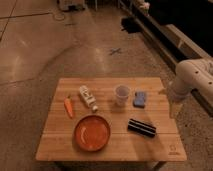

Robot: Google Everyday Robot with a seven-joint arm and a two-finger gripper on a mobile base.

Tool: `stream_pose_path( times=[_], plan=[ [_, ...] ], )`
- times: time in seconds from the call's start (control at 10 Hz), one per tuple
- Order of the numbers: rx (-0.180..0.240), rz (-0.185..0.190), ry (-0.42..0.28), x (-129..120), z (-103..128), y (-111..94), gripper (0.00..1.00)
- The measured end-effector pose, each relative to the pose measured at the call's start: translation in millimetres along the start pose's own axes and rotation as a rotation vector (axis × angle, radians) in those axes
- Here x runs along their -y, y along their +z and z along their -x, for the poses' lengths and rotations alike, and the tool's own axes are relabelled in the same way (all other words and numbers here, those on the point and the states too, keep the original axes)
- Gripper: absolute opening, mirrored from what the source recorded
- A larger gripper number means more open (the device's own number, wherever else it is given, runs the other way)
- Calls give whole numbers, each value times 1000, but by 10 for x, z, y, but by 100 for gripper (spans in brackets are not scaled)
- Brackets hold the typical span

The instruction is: Pick up the ceramic cup

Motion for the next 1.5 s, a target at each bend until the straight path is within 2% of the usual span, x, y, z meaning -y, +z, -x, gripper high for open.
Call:
stream_pose_path(
  times=[0.5,0.7,0.9,1.5],
  plan=[
    [-18,11,-45,245,363,128,80],
    [-31,18,-60,320,426,185,80],
    [-39,25,-95,498,651,277,80],
    [-56,40,-161,763,923,450,80]
  ],
)
